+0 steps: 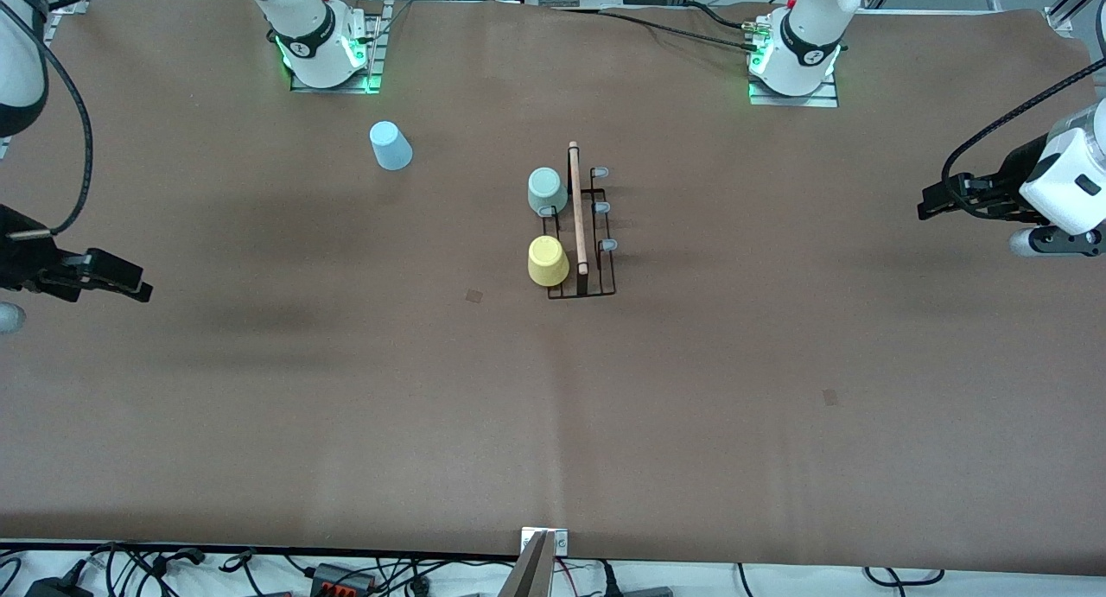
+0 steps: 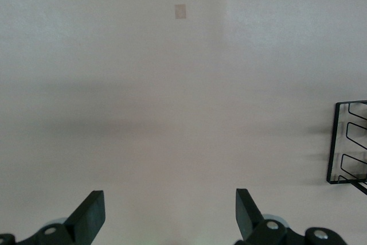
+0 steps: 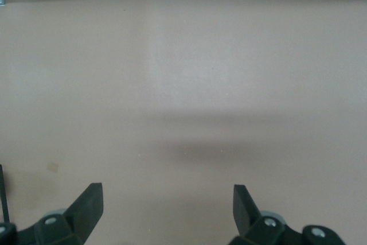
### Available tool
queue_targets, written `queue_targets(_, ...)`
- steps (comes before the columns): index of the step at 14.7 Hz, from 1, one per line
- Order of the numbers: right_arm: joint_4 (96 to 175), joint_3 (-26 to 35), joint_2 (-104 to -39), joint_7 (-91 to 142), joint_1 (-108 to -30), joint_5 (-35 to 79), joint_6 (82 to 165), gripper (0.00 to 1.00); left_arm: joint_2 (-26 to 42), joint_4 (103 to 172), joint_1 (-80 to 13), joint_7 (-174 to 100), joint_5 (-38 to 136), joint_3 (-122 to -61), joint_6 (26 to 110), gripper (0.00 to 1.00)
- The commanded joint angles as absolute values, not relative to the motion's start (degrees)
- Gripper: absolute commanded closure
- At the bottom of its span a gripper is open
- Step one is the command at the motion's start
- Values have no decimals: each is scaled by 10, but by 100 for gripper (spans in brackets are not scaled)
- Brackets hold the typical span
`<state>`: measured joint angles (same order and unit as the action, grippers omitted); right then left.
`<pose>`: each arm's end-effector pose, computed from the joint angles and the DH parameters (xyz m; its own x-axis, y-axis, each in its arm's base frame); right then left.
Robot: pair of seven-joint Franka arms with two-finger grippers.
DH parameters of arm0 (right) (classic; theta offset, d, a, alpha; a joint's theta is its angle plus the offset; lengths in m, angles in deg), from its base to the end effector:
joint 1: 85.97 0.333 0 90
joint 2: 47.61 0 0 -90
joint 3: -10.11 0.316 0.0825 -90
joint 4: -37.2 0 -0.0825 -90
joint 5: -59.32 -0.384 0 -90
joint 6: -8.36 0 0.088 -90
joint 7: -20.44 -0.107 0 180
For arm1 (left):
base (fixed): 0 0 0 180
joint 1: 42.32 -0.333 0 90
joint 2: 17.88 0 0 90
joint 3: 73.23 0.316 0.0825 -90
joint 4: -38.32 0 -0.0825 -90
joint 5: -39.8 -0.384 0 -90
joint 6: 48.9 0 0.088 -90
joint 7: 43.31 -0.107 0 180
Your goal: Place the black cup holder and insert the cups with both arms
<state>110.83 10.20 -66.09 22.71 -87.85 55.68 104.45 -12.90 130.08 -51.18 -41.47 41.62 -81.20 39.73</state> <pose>0.6603 -0.0146 0.5744 0.9974 0.0015 0.0717 0.0059 -0.9981 -0.0612 0.5724 0.0085 0.5597 0.9889 0.0455 -0.1415 0.0515 -0.9979 0.0390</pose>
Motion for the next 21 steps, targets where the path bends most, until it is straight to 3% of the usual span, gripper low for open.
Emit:
queue_targets(1, 1146, 115, -612, 246, -892, 571, 1028, 0, -130, 1294, -512, -417, 406, -814, 393, 0)
queue_targets(5, 1187, 112, -575, 239, -896, 586, 1008, 0, -130, 1294, -512, -417, 405, -814, 393, 0)
queue_targets(10, 1349, 113, -474, 225, -892, 608, 1092, 0, -130, 1295, -512, -418, 403, -814, 394, 0)
queue_targets(21, 1361, 113, -462, 206, -896, 602, 1071, 0, -130, 1296, -511, -399, 380, -815, 400, 0)
